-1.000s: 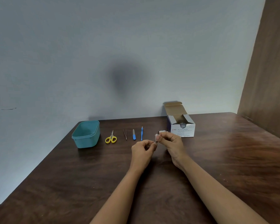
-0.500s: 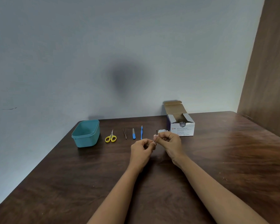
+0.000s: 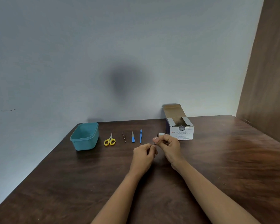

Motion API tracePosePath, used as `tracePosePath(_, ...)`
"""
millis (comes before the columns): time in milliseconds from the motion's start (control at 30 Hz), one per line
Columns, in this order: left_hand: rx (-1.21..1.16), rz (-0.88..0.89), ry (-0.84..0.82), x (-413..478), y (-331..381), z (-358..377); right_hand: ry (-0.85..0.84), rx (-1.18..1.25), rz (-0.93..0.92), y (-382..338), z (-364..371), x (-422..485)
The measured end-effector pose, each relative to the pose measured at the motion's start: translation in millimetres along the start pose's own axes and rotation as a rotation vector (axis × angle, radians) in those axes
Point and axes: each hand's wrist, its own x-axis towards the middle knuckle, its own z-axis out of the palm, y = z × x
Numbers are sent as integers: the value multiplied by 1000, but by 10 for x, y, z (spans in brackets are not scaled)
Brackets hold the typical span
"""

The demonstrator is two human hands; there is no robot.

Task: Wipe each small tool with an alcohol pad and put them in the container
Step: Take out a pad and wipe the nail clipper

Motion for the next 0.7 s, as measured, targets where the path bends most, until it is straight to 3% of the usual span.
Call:
tracePosePath(400,-39,-18,-57,-1,-1,-45,93,-90,-70,-12,-29,1)
tracePosePath(700,-18,-7,-58,-5,4,-35,11,-200,-152,5,-17,9)
